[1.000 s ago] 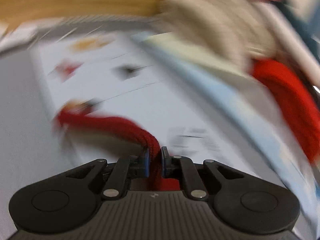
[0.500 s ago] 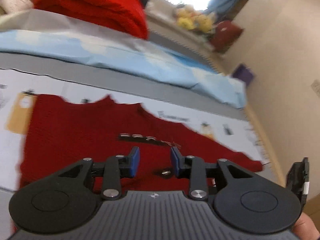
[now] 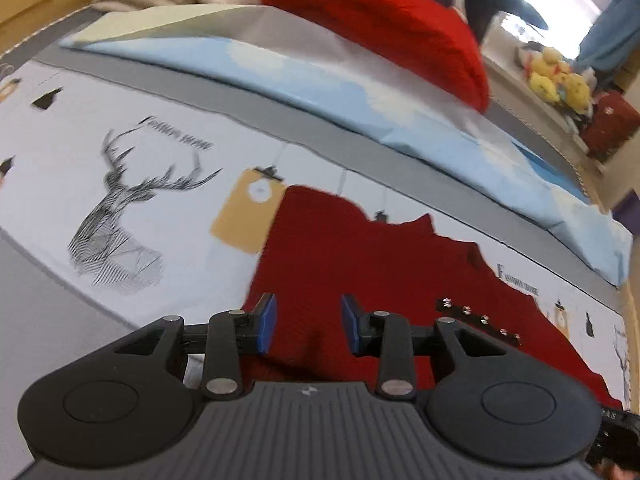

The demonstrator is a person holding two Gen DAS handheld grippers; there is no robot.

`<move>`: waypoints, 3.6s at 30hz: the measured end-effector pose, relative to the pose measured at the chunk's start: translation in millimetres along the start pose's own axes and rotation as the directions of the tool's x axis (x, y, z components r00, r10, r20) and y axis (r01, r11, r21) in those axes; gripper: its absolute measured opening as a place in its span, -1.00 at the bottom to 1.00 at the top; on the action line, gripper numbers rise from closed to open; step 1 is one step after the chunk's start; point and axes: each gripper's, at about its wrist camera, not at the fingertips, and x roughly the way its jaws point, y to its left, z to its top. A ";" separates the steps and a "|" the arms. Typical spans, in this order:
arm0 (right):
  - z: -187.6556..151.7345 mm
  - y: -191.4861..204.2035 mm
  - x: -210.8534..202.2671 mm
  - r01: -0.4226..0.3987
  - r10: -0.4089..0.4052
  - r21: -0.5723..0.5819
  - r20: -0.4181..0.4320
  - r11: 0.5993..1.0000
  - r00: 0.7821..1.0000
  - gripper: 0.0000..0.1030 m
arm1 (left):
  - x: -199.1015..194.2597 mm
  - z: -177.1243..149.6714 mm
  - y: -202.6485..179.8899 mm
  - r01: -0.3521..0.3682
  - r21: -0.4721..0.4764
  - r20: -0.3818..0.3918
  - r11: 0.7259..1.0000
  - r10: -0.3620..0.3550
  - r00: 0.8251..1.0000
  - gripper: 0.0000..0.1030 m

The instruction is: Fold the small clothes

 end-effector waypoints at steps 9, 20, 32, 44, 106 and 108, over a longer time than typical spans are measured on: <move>15.8 0.4 29.1 -0.023 0.024 0.041 -0.002 0.999 1.000 -0.36 | 23.2 0.7 -6.3 0.063 0.080 -0.083 0.995 -0.056 0.995 -0.23; 26.8 -4.7 77.0 0.025 -0.022 0.080 -0.032 0.996 0.999 -0.33 | 30.4 10.3 5.5 0.073 0.039 -0.108 0.997 -0.069 0.992 -0.22; 35.1 46.9 -12.4 -0.045 0.106 -0.206 0.295 0.977 0.950 -0.91 | 42.6 12.0 11.8 0.050 0.040 -0.118 0.998 -0.045 0.992 -0.22; 52.7 -21.3 4.0 0.032 -0.033 0.006 0.225 0.999 0.974 -0.80 | 90.0 -22.6 18.9 0.048 0.027 -0.247 0.998 -0.039 0.968 -0.22; -45.7 104.6 -33.9 -0.027 0.347 -0.809 0.221 0.587 0.911 -0.78 | 53.8 -1.9 10.1 0.040 0.036 -0.162 0.999 -0.034 0.986 -0.23; -72.9 117.0 -6.5 -0.125 0.283 -0.843 0.033 0.523 0.959 -0.74 | 53.8 -0.7 10.9 0.043 0.025 -0.164 0.999 -0.039 0.986 -0.23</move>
